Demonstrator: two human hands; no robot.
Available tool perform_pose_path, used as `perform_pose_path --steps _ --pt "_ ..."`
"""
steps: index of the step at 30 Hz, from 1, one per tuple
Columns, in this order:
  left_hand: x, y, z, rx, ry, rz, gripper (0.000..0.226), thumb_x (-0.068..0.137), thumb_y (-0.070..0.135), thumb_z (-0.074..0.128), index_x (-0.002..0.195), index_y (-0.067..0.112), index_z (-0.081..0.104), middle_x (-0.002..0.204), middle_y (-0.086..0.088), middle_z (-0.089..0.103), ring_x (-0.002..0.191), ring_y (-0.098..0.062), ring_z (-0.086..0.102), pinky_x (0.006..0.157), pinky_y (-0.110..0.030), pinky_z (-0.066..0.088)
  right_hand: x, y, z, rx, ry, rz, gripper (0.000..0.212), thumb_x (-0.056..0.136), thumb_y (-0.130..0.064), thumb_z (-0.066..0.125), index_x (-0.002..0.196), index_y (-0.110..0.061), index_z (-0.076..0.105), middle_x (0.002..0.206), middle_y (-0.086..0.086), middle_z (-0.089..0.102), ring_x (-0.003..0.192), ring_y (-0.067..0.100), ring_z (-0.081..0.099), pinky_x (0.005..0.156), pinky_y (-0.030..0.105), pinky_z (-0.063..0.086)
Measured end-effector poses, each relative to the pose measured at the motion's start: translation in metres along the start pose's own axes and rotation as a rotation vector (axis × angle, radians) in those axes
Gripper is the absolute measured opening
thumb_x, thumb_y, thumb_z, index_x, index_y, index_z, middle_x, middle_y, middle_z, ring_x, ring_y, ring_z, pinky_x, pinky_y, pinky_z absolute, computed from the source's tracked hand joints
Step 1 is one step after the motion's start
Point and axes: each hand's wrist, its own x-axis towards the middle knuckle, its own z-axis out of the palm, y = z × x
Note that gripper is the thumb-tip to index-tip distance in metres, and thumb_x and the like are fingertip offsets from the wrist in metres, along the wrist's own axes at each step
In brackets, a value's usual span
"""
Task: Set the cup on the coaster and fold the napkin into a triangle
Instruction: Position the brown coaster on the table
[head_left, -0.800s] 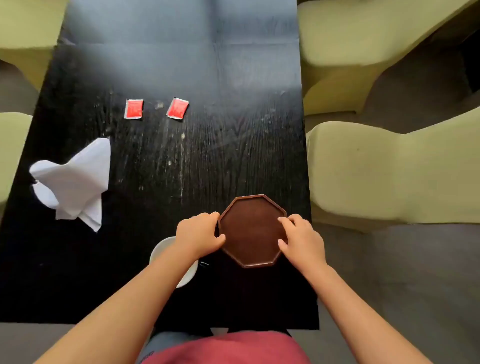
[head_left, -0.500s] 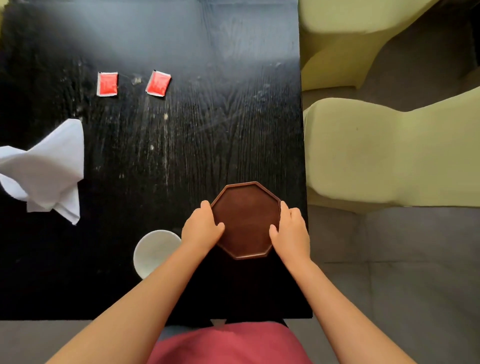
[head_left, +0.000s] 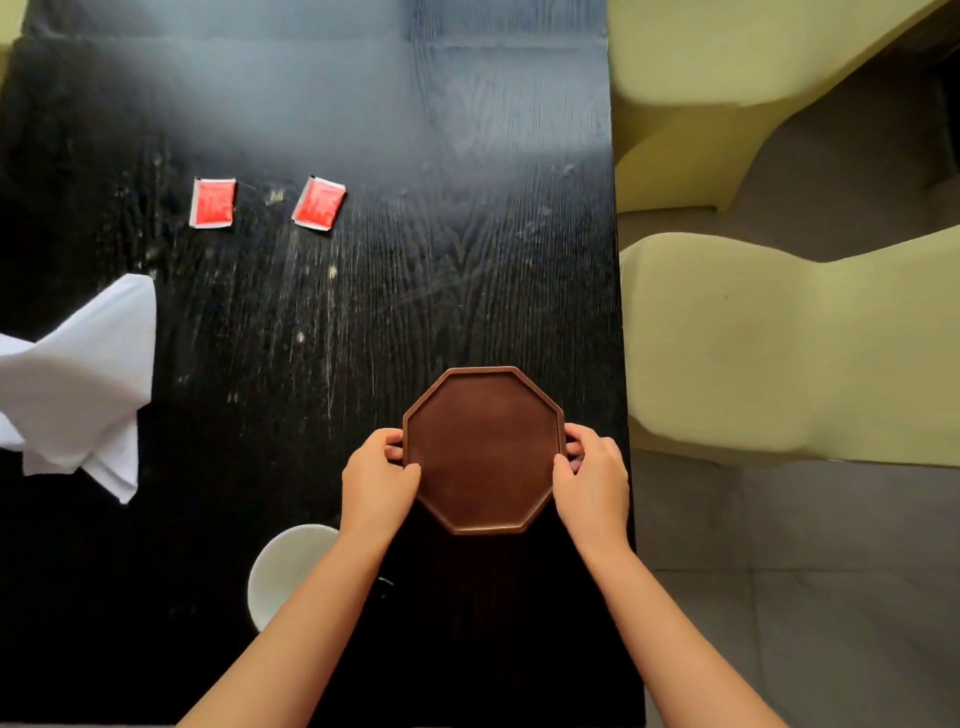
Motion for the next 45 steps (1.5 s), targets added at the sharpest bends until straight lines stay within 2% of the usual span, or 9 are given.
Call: perform_pose_path --steps 2,4,8,11,17,25,33,40,45 --pt "0.008 0.008 -0.003 -0.04 0.027 0.055 0.035 0.076 -0.001 0.061 0.108 0.013 0.063 0.091 -0.003 0.065 0.072 -0.015 0.059 0.072 -0.023 0.041 0.01 -0.009 -0.002 0.05 0.036 -0.023 0.035 0.087 -0.005 0.054 0.12 -0.017 0.058 0.097 -0.002 0.052 0.066 0.004 0.051 0.062 0.017 0.036" --pt "0.018 0.02 -0.006 -0.064 0.059 0.113 0.039 0.075 -0.004 0.059 0.108 0.016 0.064 0.09 -0.001 0.065 0.072 -0.013 0.06 0.075 -0.025 0.045 0.023 -0.02 -0.007 0.089 0.06 -0.04 0.035 0.087 -0.005 0.054 0.119 -0.017 0.059 0.097 -0.001 0.053 0.064 0.003 0.05 0.067 0.019 0.037" --pt "0.047 0.052 -0.015 -0.1 0.096 0.201 0.041 0.074 -0.004 0.06 0.108 0.019 0.068 0.077 0.015 0.061 0.069 0.0 0.058 0.074 -0.022 0.044 0.06 -0.045 -0.021 0.13 0.079 -0.092 0.036 0.087 -0.006 0.054 0.121 -0.015 0.06 0.101 0.004 0.058 0.069 0.007 0.052 0.074 0.022 0.04" --pt "0.075 0.078 -0.018 -0.117 0.099 0.265 0.043 0.074 -0.003 0.061 0.109 0.021 0.069 0.076 0.018 0.063 0.068 0.002 0.059 0.071 -0.019 0.044 0.095 -0.062 -0.027 0.118 0.097 -0.138 0.037 0.087 -0.006 0.056 0.122 -0.015 0.06 0.101 0.006 0.062 0.072 0.009 0.053 0.073 0.02 0.038" --pt "0.13 0.126 -0.015 -0.082 0.131 0.363 0.043 0.073 -0.007 0.059 0.109 0.013 0.07 0.085 0.007 0.066 0.074 -0.009 0.062 0.079 -0.022 0.046 0.159 -0.093 -0.032 0.125 0.115 -0.174 0.037 0.085 -0.006 0.056 0.121 -0.013 0.062 0.102 0.009 0.066 0.085 0.021 0.061 0.081 0.027 0.044" --pt "0.17 0.151 0.003 0.001 0.167 0.398 0.036 0.072 -0.006 0.056 0.098 0.011 0.074 0.087 -0.004 0.074 0.073 -0.007 0.059 0.076 -0.017 0.037 0.211 -0.106 -0.033 0.081 0.118 -0.185 0.033 0.082 -0.005 0.054 0.111 -0.015 0.066 0.098 0.008 0.069 0.095 0.026 0.06 0.077 0.028 0.042" --pt "0.183 0.153 0.014 0.011 0.129 0.383 0.038 0.075 -0.003 0.06 0.108 0.012 0.07 0.099 -0.006 0.073 0.08 -0.005 0.059 0.084 -0.016 0.038 0.225 -0.097 -0.033 0.053 0.139 -0.177 0.03 0.082 -0.008 0.055 0.109 -0.017 0.067 0.098 0.007 0.069 0.09 0.025 0.061 0.072 0.025 0.04" --pt "0.183 0.151 0.014 0.037 0.159 0.417 0.038 0.076 -0.003 0.061 0.108 0.014 0.07 0.094 -0.004 0.073 0.078 -0.006 0.059 0.08 -0.015 0.038 0.227 -0.093 -0.031 0.064 0.118 -0.212 0.029 0.082 -0.011 0.059 0.109 -0.019 0.066 0.094 0.005 0.067 0.085 0.022 0.061 0.073 0.027 0.043" --pt "0.181 0.146 0.014 0.066 0.167 0.451 0.034 0.079 0.005 0.066 0.113 0.012 0.068 0.091 -0.006 0.07 0.077 -0.01 0.058 0.081 -0.022 0.044 0.223 -0.095 -0.031 0.078 0.128 -0.211 0.033 0.083 -0.012 0.06 0.116 -0.014 0.062 0.099 0.01 0.065 0.089 0.026 0.06 0.082 0.032 0.044"
